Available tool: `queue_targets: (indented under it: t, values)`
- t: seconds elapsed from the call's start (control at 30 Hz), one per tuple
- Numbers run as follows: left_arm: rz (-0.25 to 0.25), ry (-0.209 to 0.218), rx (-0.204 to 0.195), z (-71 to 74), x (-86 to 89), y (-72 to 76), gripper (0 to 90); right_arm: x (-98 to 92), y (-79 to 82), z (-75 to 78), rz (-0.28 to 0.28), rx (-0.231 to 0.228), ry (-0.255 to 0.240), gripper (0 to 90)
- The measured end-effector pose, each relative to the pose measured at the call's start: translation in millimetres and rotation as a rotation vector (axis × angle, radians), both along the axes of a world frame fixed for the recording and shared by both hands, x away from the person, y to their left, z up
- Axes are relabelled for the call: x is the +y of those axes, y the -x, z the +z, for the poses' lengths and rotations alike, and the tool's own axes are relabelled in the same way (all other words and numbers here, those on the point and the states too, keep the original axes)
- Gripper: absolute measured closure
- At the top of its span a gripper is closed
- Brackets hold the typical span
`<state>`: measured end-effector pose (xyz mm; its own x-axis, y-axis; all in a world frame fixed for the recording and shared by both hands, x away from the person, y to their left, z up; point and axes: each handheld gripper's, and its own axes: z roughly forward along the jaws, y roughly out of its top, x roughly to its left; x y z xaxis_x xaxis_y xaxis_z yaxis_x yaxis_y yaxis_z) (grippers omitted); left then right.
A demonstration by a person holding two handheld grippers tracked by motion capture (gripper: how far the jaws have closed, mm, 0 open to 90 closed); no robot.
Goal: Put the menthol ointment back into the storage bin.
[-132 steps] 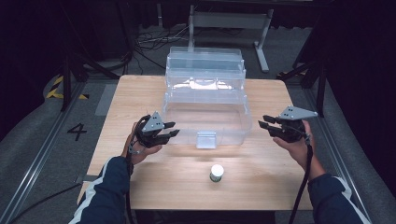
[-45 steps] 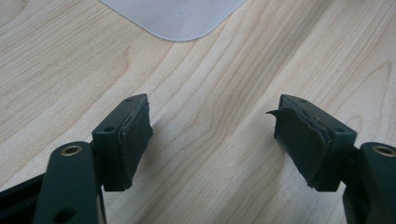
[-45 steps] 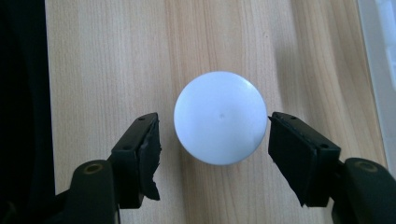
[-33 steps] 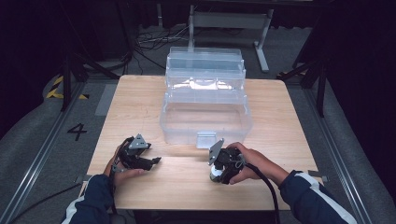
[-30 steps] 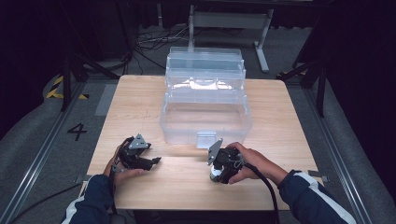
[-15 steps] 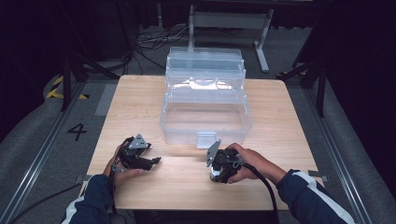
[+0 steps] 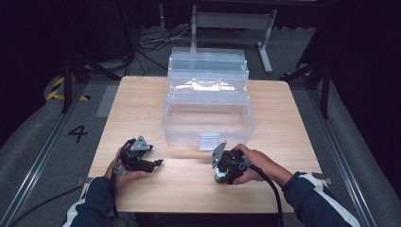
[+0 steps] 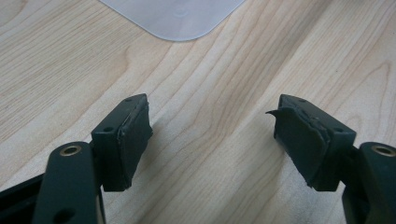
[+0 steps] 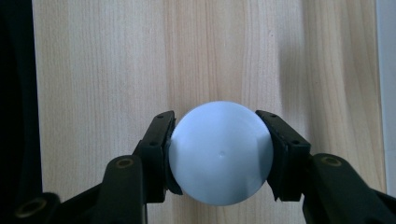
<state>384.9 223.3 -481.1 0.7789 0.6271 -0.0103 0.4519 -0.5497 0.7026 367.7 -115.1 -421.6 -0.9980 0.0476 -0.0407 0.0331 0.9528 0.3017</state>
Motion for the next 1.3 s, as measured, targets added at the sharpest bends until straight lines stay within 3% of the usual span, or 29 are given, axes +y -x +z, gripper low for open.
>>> queue_targets:
  t: [0.53,1.3]
  values:
    - [0.0,0.0,-0.001,0.0,0.0,0.0,27.4,-15.1,-1.5,6.2,-0.025,-0.002,-0.024,50.6]
    - [0.0,0.0,0.0,0.0,0.1,-0.1,27.4,-43.5,-6.4,33.9,-0.071,-0.045,-0.036,50.7]
